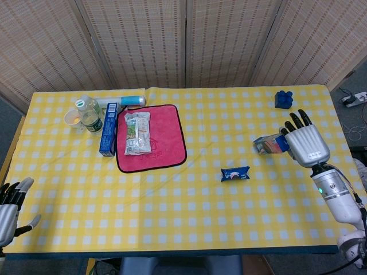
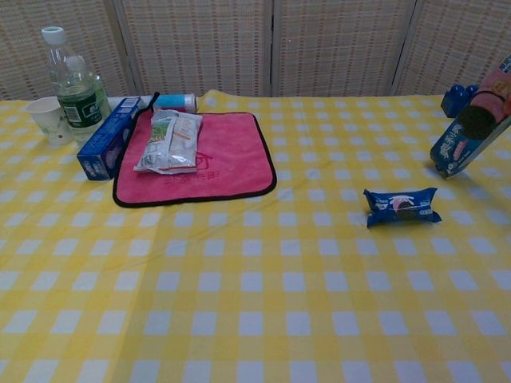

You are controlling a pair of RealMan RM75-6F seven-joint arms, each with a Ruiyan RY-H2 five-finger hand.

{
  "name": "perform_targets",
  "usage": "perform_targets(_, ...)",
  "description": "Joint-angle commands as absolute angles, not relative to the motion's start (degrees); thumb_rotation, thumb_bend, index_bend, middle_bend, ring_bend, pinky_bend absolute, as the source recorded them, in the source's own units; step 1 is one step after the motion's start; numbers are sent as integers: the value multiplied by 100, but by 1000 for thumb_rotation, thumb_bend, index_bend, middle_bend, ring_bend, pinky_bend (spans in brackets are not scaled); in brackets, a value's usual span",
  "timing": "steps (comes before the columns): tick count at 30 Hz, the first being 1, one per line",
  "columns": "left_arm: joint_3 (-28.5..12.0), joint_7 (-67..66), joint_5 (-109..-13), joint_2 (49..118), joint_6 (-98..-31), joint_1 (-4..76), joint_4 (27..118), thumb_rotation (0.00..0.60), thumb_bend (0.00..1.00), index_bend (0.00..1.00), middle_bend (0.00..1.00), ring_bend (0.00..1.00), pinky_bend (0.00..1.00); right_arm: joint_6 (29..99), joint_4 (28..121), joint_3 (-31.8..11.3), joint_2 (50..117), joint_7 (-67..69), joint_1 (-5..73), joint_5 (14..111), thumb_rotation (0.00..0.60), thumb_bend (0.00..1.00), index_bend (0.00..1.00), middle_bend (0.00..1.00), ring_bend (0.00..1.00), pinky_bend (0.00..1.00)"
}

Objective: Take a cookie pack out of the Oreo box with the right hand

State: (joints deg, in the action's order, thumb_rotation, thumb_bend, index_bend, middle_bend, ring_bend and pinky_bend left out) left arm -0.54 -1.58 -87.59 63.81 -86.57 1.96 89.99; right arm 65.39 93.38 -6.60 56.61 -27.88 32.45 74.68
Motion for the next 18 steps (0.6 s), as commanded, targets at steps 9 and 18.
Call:
perform_targets(9,-50,-184,-8724,6380,-8654,189,9019,600,262,55,102,93,0,6610,9018,-1180,6509,-1363,3469,7536,600,242,324,331,137,102)
perform_targets(18,-42,-126,-8658,6354,-8695,129,8972,600,262,55,96,93,0,6570,9012,-1577,7276,381,3691,7533,600,242,322,331,137,102)
